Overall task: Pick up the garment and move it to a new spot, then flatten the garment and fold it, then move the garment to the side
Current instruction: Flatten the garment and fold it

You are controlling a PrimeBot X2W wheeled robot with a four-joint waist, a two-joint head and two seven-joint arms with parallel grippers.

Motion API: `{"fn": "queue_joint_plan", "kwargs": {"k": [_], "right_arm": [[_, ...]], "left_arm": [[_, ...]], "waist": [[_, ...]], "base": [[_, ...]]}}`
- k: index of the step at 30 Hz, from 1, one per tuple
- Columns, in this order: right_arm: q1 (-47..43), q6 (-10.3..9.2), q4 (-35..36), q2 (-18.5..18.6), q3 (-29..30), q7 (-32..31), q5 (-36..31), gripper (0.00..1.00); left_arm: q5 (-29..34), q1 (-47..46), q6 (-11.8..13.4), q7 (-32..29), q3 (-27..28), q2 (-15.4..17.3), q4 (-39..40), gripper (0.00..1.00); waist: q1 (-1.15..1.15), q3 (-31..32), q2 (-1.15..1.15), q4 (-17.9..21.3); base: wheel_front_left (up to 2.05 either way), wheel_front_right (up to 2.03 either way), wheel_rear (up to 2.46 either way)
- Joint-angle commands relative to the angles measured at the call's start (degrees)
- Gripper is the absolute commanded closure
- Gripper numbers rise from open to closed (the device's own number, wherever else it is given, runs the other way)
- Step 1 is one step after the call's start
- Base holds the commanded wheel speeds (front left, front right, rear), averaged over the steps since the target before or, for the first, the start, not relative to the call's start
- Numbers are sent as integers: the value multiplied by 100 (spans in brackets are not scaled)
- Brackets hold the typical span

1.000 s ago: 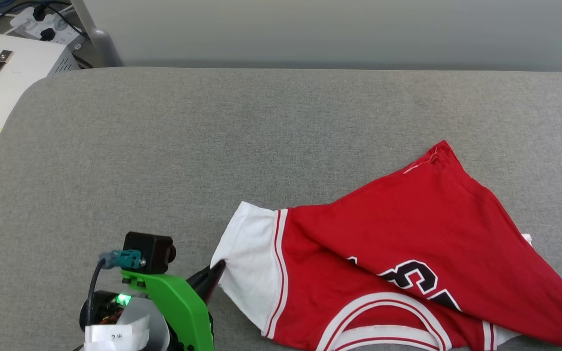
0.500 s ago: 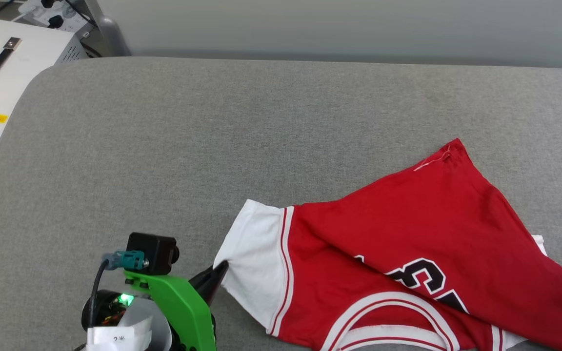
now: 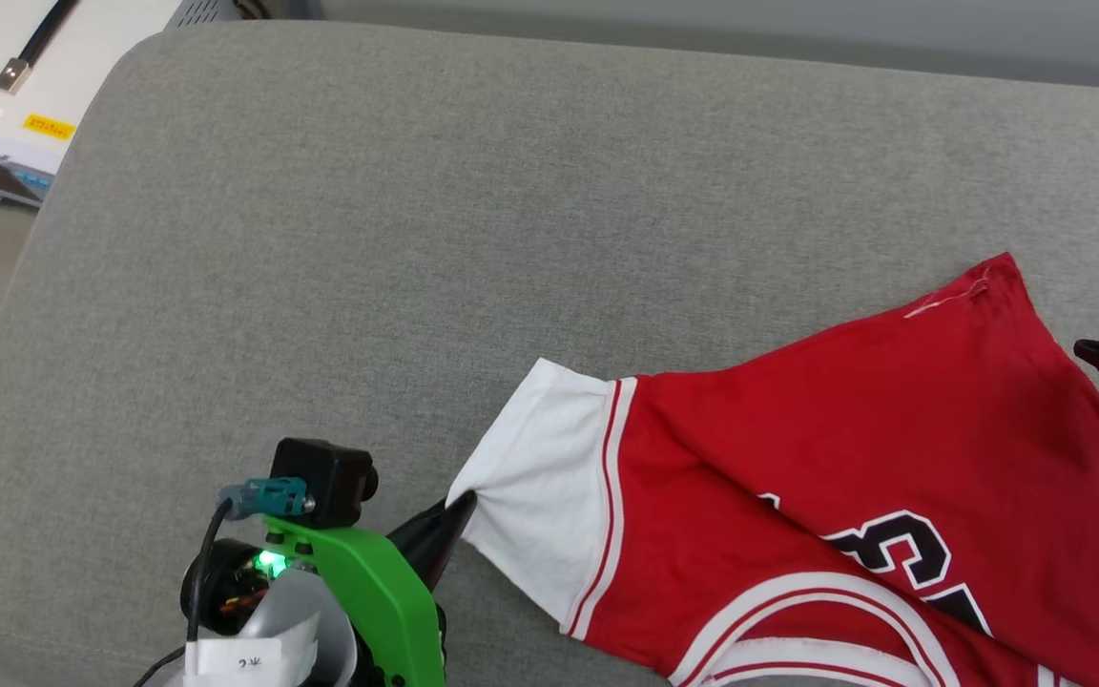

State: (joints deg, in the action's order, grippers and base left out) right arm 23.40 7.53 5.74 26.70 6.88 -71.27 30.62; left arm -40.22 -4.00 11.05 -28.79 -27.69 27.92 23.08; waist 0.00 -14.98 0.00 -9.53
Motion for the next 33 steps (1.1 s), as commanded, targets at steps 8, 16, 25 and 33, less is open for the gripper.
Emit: {"fn": "queue_joint_plan", "kwargs": {"k": [8,16,25,33], "right_arm": [[732,-4,-1046,235,-397,414,-330,0],[1052,-4,-1860,351,-699,700,-495,0],[1037,-4,-2356,524,-1191,917,-319,44],[1313,-4,-2648,349,-1068,1644,74,100]], "left_arm": [[131,-260,-133,82,-134,-140,-47,100],[144,-353,-196,129,-229,-224,-132,100],[114,-445,-231,172,-249,-280,-243,100],[43,-475,-213,316,-156,-339,-323,100]], "waist": [[0,-670,0,-677],[0,-815,0,-842],[0,-851,0,-904],[0,-604,0,-821]], "base": [[0,0,0],[0,0,0],[0,0,0],[0,0,0]]}}
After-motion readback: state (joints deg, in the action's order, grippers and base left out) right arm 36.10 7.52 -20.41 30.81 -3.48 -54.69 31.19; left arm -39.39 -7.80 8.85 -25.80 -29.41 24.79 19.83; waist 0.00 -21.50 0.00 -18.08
